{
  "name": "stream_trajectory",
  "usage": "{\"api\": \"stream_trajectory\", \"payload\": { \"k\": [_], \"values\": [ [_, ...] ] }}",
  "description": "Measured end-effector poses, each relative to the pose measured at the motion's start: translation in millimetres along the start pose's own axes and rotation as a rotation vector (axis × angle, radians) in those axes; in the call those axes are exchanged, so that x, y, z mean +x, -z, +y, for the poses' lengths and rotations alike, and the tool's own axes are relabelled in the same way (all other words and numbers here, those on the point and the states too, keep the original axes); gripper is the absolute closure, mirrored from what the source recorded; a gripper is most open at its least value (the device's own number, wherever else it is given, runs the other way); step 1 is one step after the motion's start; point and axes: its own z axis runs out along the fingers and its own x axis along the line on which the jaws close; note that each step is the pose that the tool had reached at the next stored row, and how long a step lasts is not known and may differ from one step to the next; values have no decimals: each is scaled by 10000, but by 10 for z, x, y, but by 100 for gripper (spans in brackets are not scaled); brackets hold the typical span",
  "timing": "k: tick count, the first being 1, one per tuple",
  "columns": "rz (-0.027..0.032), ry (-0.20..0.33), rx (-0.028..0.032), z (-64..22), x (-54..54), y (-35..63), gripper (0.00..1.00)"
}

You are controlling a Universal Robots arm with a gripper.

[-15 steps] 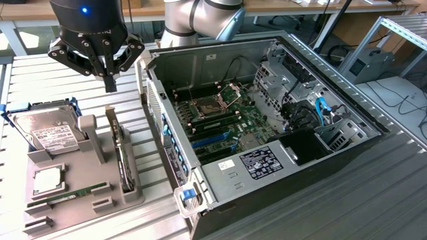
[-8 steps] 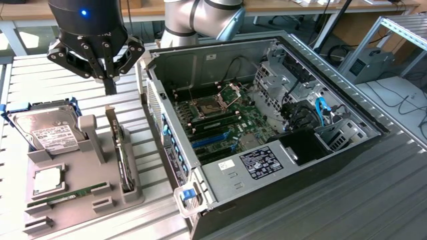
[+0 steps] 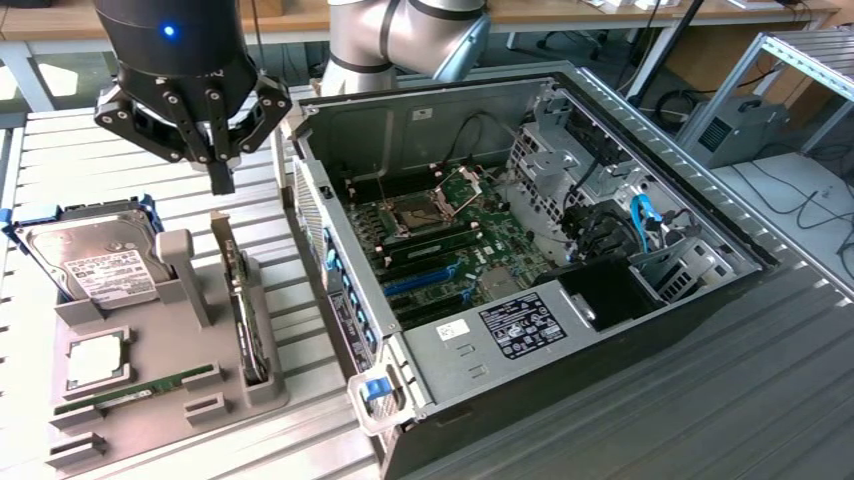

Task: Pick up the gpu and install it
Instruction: 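Reach for the gpu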

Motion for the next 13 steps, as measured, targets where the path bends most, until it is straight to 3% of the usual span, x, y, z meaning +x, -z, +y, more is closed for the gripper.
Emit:
{"api": "stream_trajectory", "payload": {
  "k": [13],
  "values": [
    [0,0,0,-135,-10,4,89]
  ]
}}
